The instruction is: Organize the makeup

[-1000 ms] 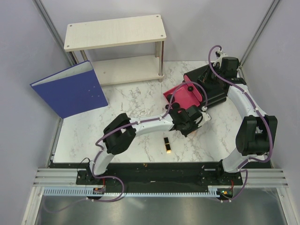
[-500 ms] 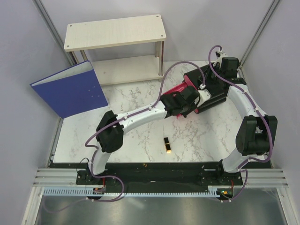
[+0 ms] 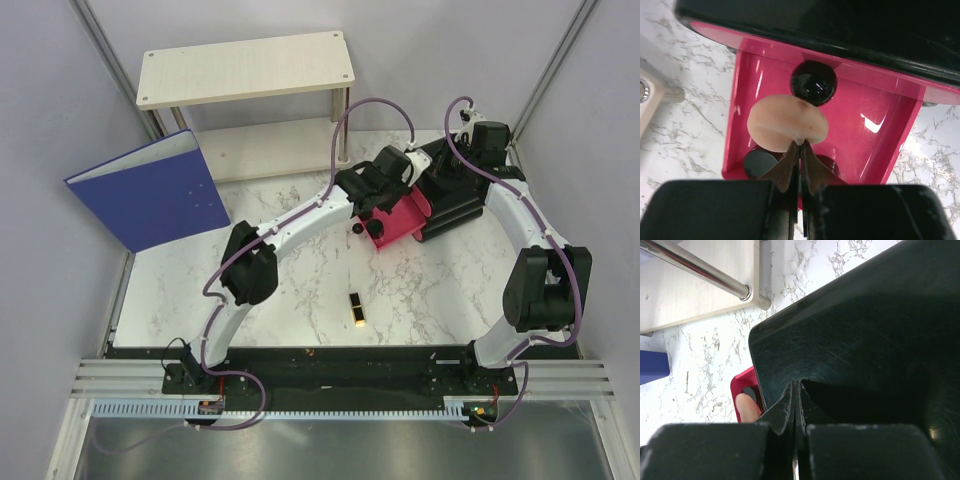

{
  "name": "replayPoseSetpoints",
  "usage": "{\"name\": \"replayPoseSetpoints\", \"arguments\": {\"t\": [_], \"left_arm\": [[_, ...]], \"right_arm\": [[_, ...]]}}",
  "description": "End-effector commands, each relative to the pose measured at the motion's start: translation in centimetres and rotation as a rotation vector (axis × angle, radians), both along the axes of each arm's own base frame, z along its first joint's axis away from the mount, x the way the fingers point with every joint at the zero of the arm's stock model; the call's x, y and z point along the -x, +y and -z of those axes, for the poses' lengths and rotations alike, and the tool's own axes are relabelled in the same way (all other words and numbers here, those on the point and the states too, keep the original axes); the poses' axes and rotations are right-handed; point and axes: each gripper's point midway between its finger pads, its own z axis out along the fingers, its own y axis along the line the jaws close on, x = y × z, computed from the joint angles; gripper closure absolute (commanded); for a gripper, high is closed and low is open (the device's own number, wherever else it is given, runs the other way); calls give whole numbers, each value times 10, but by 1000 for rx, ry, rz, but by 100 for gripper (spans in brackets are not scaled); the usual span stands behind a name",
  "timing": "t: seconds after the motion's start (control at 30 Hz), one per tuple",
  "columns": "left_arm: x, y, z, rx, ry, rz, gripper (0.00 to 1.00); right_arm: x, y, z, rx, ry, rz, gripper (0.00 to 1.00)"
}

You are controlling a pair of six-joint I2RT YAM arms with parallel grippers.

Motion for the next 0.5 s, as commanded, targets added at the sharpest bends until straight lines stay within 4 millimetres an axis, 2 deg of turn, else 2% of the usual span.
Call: {"name": "replayPoseSetpoints", "arguments": {"t": [0.0, 0.17, 0.2, 0.23, 0.33, 0.4, 0.47], "left_arm": [[3, -7, 8, 29, 46, -15, 96], [2, -3, 14, 17, 52, -39, 87], [1, -2, 13, 16, 48, -44, 77], [0, 0, 15, 14, 49, -60, 32], [-4, 4, 8, 15, 32, -89, 10], [-4, 7, 2, 10, 20, -95, 4], [-6, 16, -10, 2, -11, -117, 2]], "right_arm": [[134, -19, 158, 127, 729, 11, 100], [132, -18, 157, 119, 728, 12, 100], [131, -18, 158, 117, 725, 15, 100], [131, -18, 157, 116, 723, 14, 100], [132, -17, 159, 114, 726, 14, 100], [133, -17, 159, 109, 725, 16, 100], [134, -17, 159, 111, 725, 16, 100]]}}
